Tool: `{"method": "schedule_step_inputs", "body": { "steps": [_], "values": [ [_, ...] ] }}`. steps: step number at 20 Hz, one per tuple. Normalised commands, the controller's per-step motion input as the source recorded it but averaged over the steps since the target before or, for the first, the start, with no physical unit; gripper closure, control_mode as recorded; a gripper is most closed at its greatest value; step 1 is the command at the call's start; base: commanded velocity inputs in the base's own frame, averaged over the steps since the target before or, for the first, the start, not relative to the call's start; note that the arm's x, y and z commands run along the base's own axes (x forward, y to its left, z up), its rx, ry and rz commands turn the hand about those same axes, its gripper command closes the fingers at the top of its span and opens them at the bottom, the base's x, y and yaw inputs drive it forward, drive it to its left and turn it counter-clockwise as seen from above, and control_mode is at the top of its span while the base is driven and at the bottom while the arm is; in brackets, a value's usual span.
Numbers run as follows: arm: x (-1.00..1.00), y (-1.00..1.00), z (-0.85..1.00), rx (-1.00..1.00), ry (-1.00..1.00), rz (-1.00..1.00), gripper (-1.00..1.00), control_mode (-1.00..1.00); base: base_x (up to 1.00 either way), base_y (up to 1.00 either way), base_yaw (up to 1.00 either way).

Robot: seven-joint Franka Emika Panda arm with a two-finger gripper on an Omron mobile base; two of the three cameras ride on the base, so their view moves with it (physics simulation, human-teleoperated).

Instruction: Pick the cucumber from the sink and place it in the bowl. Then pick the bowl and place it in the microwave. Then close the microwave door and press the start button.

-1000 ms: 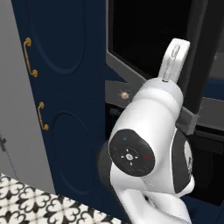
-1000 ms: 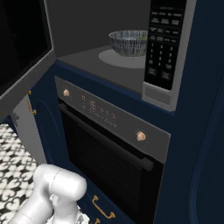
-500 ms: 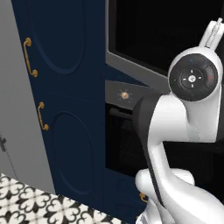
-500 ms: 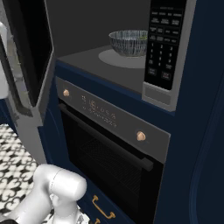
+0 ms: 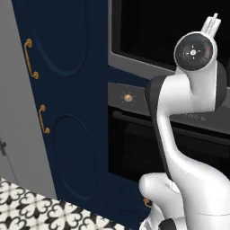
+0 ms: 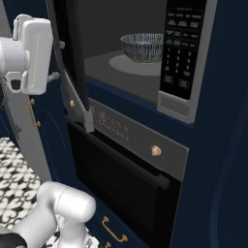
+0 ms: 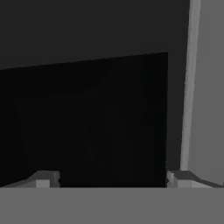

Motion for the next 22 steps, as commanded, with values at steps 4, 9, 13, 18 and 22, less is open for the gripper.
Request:
{"method": "schedule_step_inputs", "body": {
  "steps": [4,9,13,18,22],
  "values": [
    [0.85,-0.32,-0.04,0.01,0.01,0.0,-1.0,-1.0,0.0,0.0,0.0],
    [0.7,-0.5,0.0,0.04,0.0,0.0,-1.0,-1.0,0.0,0.0,0.0],
    [0.72,-0.41,0.0,0.04,0.0,0.0,-1.0,-1.0,0.0,0.0,0.0],
    [0.71,-0.44,-0.03,0.04,0.0,0.0,-1.0,-1.0,0.0,0.0,0.0],
    [0.87,-0.36,-0.34,0.01,0.01,0.0,-1.0,-1.0,0.0,0.0,0.0]
  ]
}}
